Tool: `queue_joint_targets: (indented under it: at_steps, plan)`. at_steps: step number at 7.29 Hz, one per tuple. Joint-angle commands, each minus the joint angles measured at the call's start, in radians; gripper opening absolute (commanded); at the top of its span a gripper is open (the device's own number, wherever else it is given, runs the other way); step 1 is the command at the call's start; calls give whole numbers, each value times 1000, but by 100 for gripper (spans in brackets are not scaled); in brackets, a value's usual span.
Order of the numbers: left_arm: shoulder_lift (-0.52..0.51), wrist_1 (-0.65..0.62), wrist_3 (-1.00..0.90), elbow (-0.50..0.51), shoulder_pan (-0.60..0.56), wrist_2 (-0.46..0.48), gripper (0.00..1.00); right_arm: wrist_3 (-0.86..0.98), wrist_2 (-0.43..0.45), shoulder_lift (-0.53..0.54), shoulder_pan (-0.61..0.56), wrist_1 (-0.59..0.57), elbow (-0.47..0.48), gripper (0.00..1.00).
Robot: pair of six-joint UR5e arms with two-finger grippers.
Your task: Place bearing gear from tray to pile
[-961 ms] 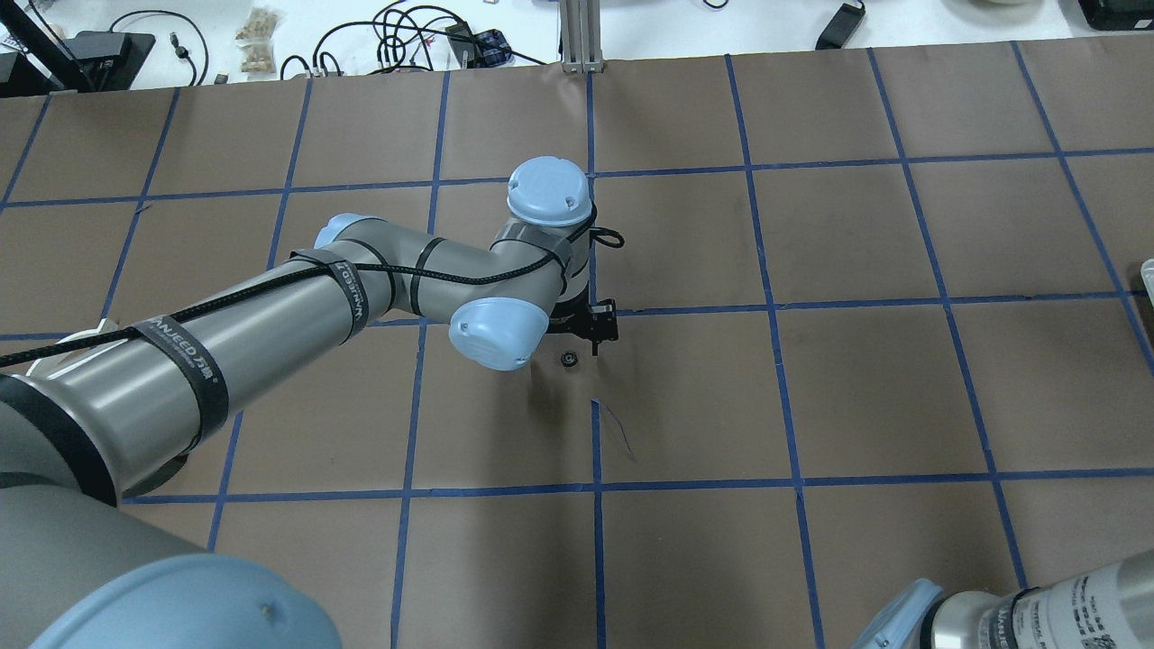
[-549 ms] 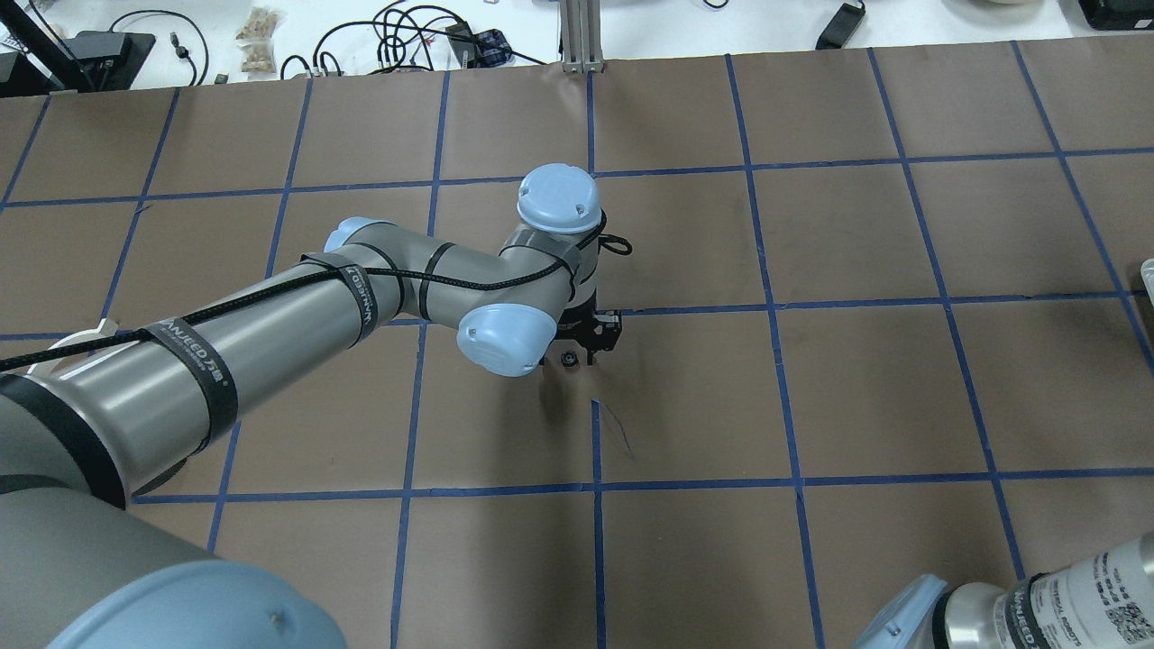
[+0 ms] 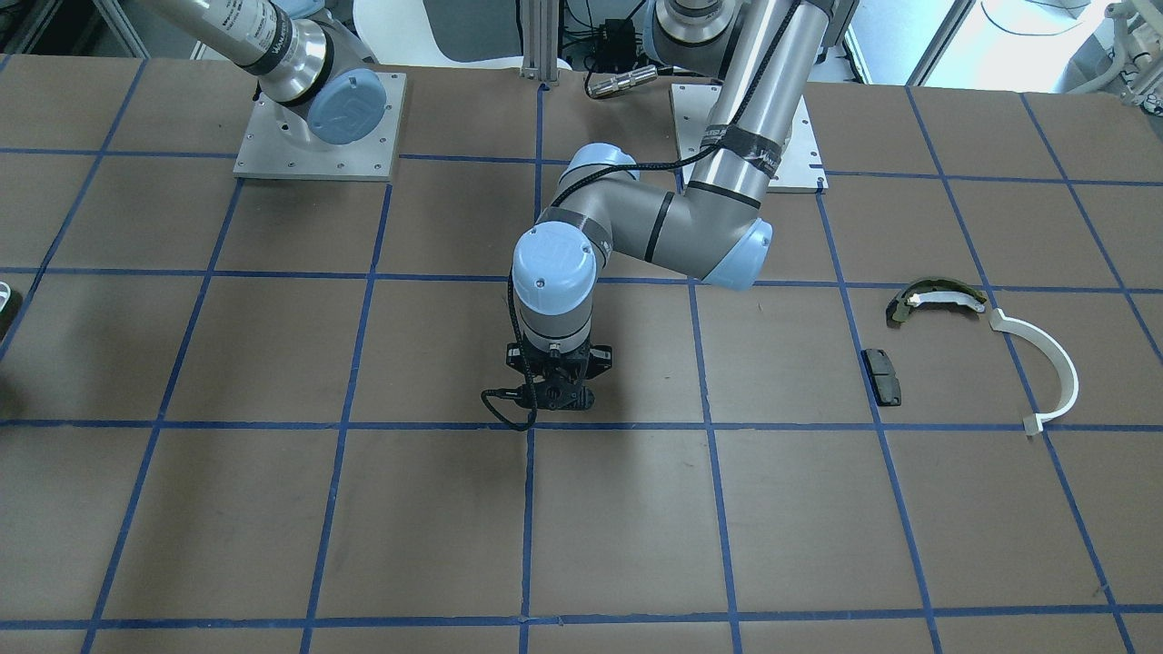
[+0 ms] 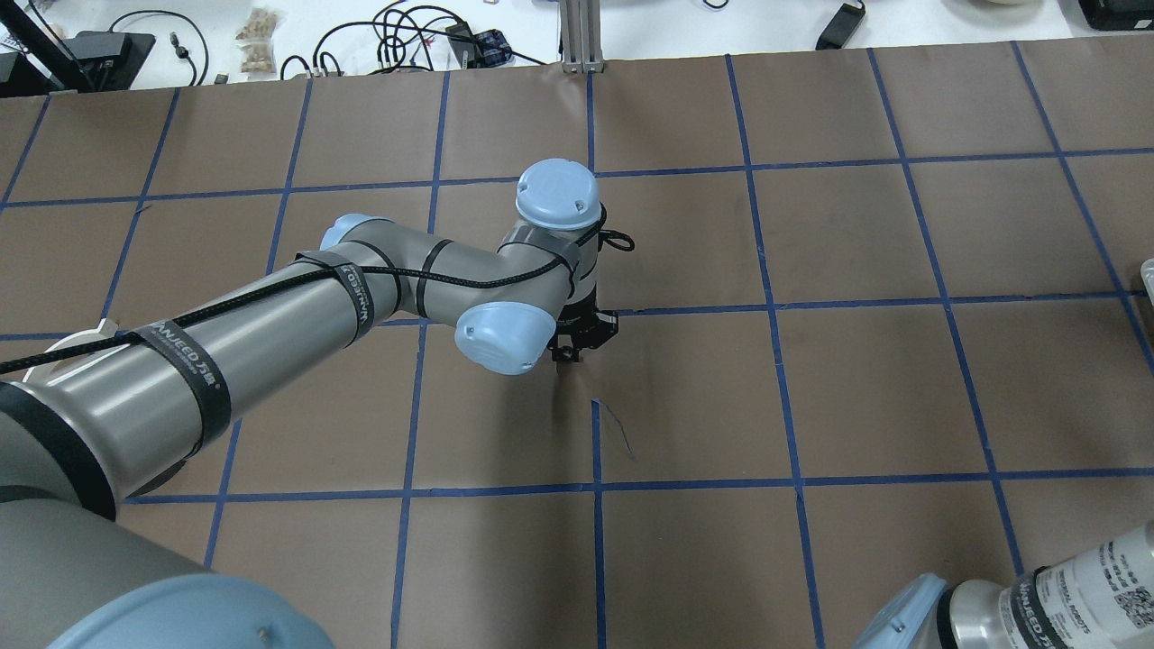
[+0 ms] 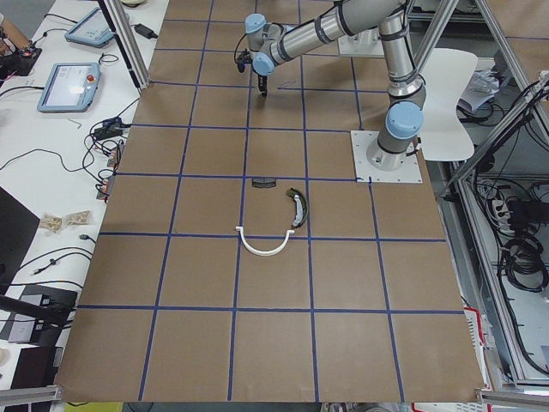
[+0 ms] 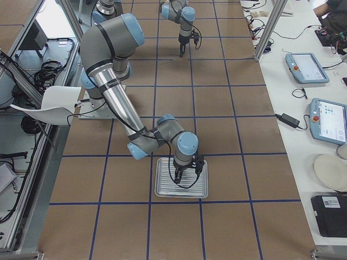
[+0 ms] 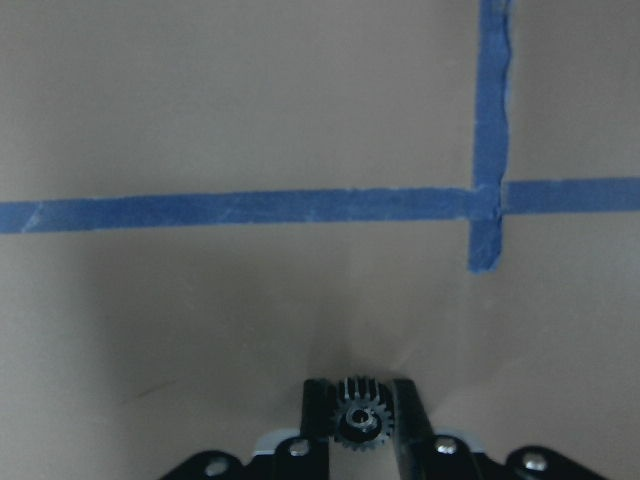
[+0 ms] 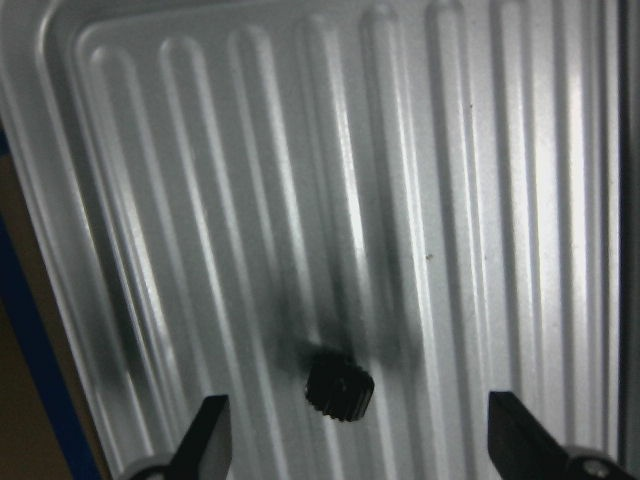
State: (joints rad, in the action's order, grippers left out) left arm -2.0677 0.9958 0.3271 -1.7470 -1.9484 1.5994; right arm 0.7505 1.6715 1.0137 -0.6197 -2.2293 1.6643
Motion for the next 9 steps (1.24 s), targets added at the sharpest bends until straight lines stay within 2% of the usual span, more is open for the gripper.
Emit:
queue_joint_targets:
  at_steps: [1,2,3,4,5,7,9]
  plan:
    - [38,93,-66,23,123,95,0,3,-7,-21,0,-6,-11,87]
    - [79,127,-127,52,217,87,0,3,-6,-23,0,-4,-6,81]
    - [102,243,-243,104,308,76,0,3,-1,-21,0,2,-5,78]
    - [125,301,-300,116,351,83,0,4,2,-18,0,8,-9,73]
    - [148,317,-306,112,412,105,0,7,4,-18,0,10,-11,66]
    - [150,319,-557,106,669,126,0,7,-1,-17,0,8,-12,47]
    - [129,294,-774,74,835,129,0,9,-2,-18,0,8,-11,44]
